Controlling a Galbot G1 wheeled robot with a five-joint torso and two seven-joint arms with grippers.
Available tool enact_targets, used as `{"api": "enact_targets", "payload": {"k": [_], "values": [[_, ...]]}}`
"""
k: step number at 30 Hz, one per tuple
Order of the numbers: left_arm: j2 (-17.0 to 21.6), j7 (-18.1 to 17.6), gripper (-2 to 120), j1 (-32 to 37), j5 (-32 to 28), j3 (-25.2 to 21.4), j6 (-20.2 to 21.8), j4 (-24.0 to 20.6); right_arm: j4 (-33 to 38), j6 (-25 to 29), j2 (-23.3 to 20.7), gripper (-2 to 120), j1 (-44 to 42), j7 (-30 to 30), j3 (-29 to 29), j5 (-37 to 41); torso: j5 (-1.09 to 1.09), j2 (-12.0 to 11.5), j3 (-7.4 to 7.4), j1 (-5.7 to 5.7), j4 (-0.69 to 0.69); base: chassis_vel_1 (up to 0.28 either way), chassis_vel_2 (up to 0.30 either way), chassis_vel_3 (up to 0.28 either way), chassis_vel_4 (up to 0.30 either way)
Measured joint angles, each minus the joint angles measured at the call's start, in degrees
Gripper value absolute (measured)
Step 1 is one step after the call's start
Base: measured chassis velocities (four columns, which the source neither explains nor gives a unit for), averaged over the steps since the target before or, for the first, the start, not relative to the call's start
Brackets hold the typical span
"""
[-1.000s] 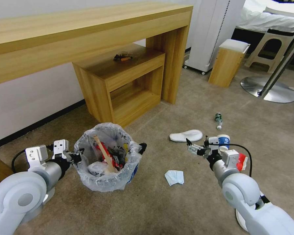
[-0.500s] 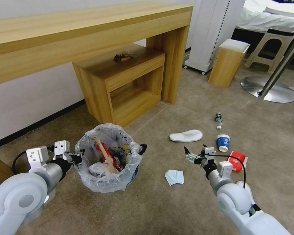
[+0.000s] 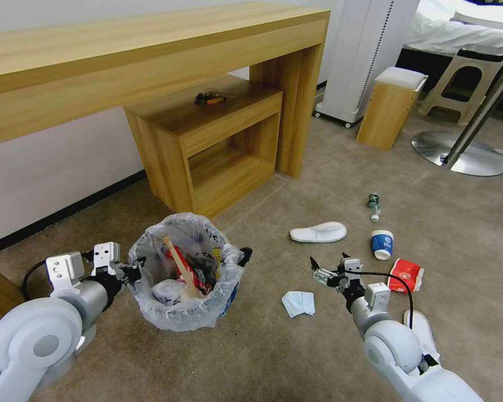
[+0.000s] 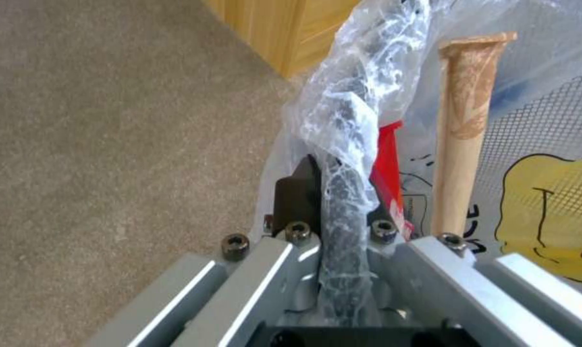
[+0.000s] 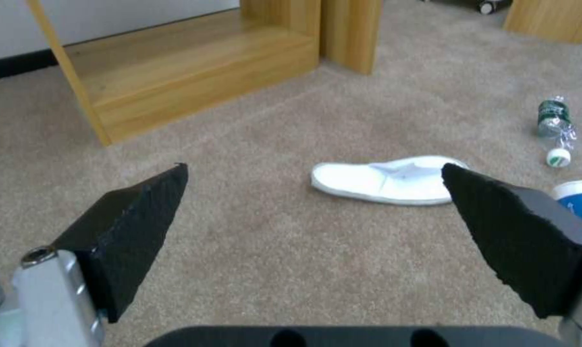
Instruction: Pick up the trash bin and place the garbage on the floor into it.
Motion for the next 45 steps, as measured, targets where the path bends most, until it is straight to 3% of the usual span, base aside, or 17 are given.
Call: {"api": "enact_targets", "payload": {"k": [12,45], "values": [[0.4,-0.6,0,0.1,4.9,0.8,-1.1,0.1,-0.5,2.6,-0.1,100,0.1,-1.7,-0.1,-0.9,0.00,0.0,0.00,0.00,0.00,0.000,0.000,0.000,0.000],[0.5,-0.2,0,-0.3,4.8,1.3,-1.3,1.6,-1.5,2.3,0.0,100,0.7,-2.2,-1.1,-0.8,0.00,0.0,0.00,0.00,0.00,-0.017,-0.016,-0.017,-0.015]]}}
